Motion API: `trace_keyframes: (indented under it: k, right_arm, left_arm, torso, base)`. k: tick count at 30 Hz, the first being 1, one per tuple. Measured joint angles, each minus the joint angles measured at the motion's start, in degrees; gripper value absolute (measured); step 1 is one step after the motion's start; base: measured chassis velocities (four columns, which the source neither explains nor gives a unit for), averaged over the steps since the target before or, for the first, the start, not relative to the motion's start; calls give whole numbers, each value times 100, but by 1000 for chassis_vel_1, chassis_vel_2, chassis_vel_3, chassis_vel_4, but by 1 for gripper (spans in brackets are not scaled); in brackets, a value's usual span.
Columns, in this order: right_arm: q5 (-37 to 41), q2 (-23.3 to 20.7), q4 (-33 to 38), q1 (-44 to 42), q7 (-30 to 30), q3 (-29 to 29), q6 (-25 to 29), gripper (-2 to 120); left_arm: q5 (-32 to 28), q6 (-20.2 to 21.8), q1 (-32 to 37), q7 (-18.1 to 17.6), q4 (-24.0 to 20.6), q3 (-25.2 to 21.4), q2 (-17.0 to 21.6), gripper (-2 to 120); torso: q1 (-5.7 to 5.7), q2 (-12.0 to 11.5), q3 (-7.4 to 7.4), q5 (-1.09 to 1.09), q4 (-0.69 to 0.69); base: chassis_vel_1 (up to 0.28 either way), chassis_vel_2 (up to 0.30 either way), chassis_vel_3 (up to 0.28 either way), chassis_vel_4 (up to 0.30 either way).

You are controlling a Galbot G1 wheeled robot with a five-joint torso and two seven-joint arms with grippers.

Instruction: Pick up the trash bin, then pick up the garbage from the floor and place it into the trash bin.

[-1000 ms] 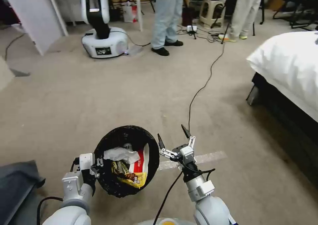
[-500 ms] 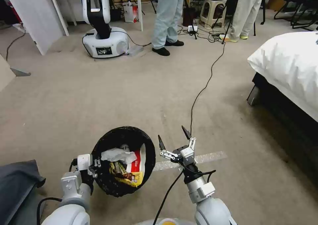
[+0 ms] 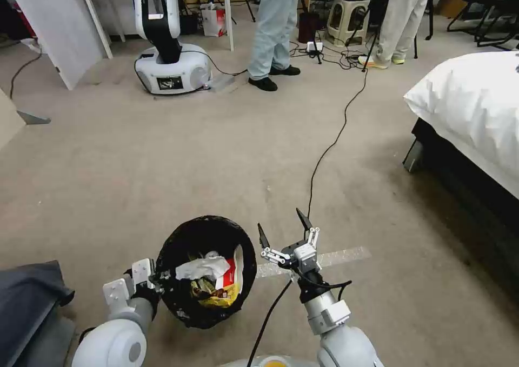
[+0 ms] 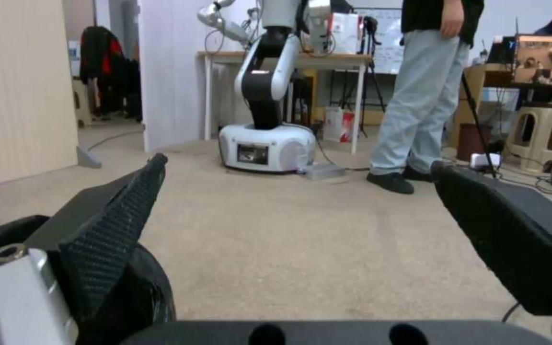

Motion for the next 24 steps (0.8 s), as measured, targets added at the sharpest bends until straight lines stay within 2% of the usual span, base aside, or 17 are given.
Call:
trace_keyframes:
  k: [8,19,21,22,24]
  right_arm:
    - [-24,32,-46,-23,-51,-9,30,100]
    - [-53,28,-74,-71,-108,4,73,100]
    - [-66,24,-67,-92,-129,9,79,100]
    - [-66,24,-67,-92,-129,9,79,100]
    - [-73,22,-65,-103,-138,12,82,100]
  left_arm:
    - [-250,57,-149,-91,186,-9,-18,0]
    - [-340,-96,-265,55,354,-32,-19,1]
    - [-386,-148,-294,119,356,-25,-20,10]
    - [-386,-148,-294,119,356,-25,-20,10]
    - [-398,-203,-327,166,352,-17,-21,20]
  torso:
    - [0,0,0,-1,1]
    - [0,0,0,-6,0]
    - [0,0,0,-7,-1]
    - [0,0,0,-7,-1]
    - [0,0,0,-8,-1]
  base:
    - [0,0,0,0]
    - [0,0,0,0]
    - [0,0,0,0]
    - [0,0,0,0]
    - [0,0,0,0]
